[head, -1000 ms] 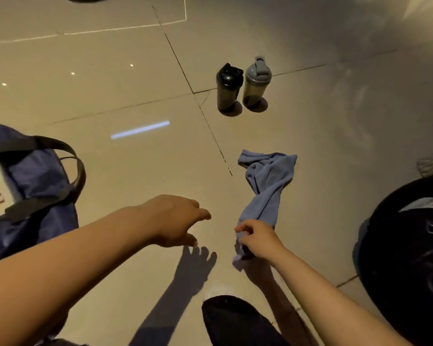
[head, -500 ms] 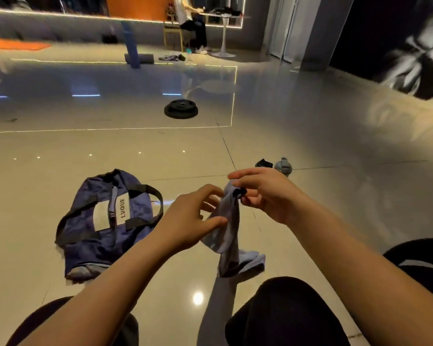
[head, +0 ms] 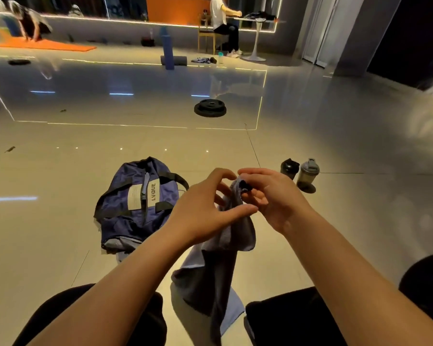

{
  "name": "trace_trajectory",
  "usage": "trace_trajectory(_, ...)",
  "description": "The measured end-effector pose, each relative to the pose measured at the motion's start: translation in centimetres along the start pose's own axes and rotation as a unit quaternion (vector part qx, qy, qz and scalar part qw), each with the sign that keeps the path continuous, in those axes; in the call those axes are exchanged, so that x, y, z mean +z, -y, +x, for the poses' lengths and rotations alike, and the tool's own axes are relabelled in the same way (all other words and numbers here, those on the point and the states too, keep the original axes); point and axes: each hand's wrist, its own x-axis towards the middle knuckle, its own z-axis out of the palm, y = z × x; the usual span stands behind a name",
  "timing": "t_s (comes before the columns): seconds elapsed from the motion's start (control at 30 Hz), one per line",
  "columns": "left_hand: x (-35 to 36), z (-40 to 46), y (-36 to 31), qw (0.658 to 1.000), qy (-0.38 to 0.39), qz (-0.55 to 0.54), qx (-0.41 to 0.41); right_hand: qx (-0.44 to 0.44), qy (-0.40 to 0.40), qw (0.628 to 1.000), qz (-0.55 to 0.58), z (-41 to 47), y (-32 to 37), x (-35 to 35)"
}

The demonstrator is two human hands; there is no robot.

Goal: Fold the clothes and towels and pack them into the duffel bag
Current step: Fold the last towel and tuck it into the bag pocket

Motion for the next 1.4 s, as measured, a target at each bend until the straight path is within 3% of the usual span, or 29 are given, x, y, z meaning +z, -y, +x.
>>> trace_trajectory(0.13, 0.7, 0.3, 0.0, 1.000, -0.018, 0.003, -0.014, -0.019, 0.030, 0.999, -0.019, -0.2, -0.5, 0.4)
trace_trajectory(0.37, -1.7, 0.0, 0.8, 0.992, 0.069, -0.097, -0.049, -0.066, 0.066, 0.991, -0.099, -0.8, -0.3, -0.6)
trace_trajectory(0.53, -1.7, -0.5, 2.6, 0.992, 0.085, -0.023, -0.086, -0.056, 0.026, 0.992, -0.108, -1.2, -0.1, -1.4)
trace_trajectory(0.63, -2.5, -0.3, 3.1, 0.994, 0.021, 0.009, -0.110, -0.035, 0.005, 0.994, -0.107, -1.3, -0.1, -1.7)
trace_trajectory(0.73, -3.8, -0.2, 3.5, 0.991, -0.060, -0.035, -0.117, -0.018, 0.003, 0.991, -0.131, -1.3, -0.1, -2.0)
trace_trajectory(1.1, -7.4, -1.3, 4.4, 0.949, -0.260, -0.131, -0.123, 0.006, 0.138, 0.934, -0.330, -1.6, -0.1, -2.7)
trace_trajectory(1.27, -9.0, -2.0, 4.9, 0.921, -0.321, -0.177, -0.133, -0.029, 0.043, 0.847, -0.528, 0.0, -0.9, -4.0)
trace_trajectory(1.4, -9.3, -2.7, 4.6, 0.937, -0.288, -0.159, -0.118, -0.057, -0.039, 0.847, -0.527, 0.5, -1.2, -5.2)
